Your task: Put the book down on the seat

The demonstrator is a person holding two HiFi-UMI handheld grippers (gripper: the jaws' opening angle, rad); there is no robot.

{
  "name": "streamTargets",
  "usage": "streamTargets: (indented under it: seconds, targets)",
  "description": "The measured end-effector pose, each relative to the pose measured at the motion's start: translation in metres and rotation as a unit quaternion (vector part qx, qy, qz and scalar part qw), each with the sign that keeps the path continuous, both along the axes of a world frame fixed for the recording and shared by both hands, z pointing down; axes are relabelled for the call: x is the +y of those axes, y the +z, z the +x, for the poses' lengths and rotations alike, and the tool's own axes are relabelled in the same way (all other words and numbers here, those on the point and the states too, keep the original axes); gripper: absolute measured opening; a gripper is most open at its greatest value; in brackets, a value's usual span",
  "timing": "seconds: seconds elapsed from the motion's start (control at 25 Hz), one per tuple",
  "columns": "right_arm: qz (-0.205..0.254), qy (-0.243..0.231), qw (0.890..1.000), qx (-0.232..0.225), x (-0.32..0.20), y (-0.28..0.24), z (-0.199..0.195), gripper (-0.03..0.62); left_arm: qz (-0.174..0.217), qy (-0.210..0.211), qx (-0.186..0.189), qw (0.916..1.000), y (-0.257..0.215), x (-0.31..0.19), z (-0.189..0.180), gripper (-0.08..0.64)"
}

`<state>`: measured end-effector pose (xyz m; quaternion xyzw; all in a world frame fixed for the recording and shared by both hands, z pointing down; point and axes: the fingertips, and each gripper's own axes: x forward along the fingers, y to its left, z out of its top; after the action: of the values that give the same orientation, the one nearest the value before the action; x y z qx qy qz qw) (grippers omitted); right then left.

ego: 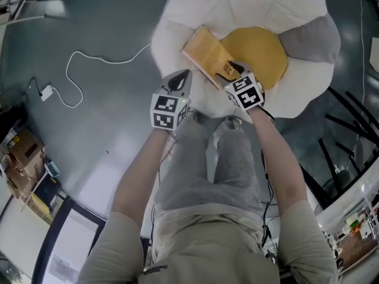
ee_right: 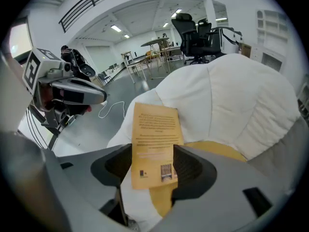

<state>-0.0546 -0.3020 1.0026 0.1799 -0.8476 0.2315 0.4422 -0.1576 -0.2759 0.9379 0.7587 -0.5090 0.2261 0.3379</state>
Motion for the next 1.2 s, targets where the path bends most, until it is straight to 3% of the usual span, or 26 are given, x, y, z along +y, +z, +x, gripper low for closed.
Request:
streamTargets:
  seconds: [0.24,0.44,0.56,0.68,0.88,1.2]
  targets:
    - [0.023,0.025,0.999,-0.010,0.008,-0.069,0.011,0.267,0.002,0.005,0.007,1.0000,-0.057,0.010,-0.007,0.011]
    - [0.062,0.046,0.997,-0.027,0.005,-0.158,0.025,0.259,0.029,0.003,0.008,0.9995,-0.128,0.009,-0.007,0.011]
    - [0.094,0.072,0.992,-0.052,0.006,-0.220,0.035,0.208,0.048,-0.003,0.025,0.9985,-0.181,0.003,-0.001,0.011]
    - [0.137,0.094,0.983,-0.077,0.002,-0.285,0.040,0.187,0.085,0.004,0.037,0.9957,-0.237,-0.011,0.007,0.011]
    - [0.210,0.126,0.962,-0.119,0.013,-0.394,0.057,0.149,0.142,0.052,0.016,0.9884,-0.322,-0.010,0.034,0.011]
    - [0.295,0.147,0.930,-0.163,0.036,-0.540,0.088,0.107,0.226,0.097,0.006,0.9692,-0.443,0.011,0.068,0.011]
